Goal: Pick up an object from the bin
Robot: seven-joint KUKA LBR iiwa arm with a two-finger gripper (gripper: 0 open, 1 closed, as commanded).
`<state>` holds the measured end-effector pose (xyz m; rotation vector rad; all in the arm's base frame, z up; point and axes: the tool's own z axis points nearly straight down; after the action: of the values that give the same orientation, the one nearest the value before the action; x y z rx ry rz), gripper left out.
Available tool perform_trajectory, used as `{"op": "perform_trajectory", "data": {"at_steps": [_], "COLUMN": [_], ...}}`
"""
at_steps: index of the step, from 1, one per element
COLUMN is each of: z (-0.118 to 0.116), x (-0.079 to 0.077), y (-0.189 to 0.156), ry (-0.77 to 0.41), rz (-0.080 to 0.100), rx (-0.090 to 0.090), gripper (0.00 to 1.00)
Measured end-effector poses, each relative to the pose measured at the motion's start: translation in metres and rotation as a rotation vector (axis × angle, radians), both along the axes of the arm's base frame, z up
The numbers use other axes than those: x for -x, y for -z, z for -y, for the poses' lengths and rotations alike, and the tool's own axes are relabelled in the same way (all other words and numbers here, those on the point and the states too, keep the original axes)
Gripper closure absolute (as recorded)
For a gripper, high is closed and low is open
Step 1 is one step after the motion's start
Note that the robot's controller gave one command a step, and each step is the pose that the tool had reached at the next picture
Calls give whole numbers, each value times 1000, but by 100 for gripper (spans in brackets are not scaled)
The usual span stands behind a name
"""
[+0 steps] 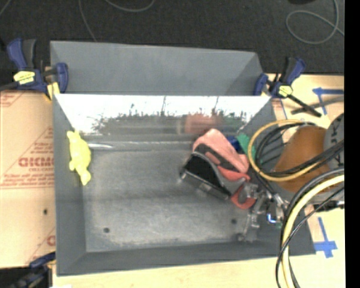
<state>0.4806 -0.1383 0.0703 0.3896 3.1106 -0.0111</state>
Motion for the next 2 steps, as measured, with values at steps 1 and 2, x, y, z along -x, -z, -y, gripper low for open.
{"op": "perform_trajectory", "data": {"at_steps": [1,2], "z": [-20,-36], "x": [-10,-72], "y": [1,2], "ry": [22,77], "rz": [-6,-14], "rx": [-2,0], "gripper": [0,100]}}
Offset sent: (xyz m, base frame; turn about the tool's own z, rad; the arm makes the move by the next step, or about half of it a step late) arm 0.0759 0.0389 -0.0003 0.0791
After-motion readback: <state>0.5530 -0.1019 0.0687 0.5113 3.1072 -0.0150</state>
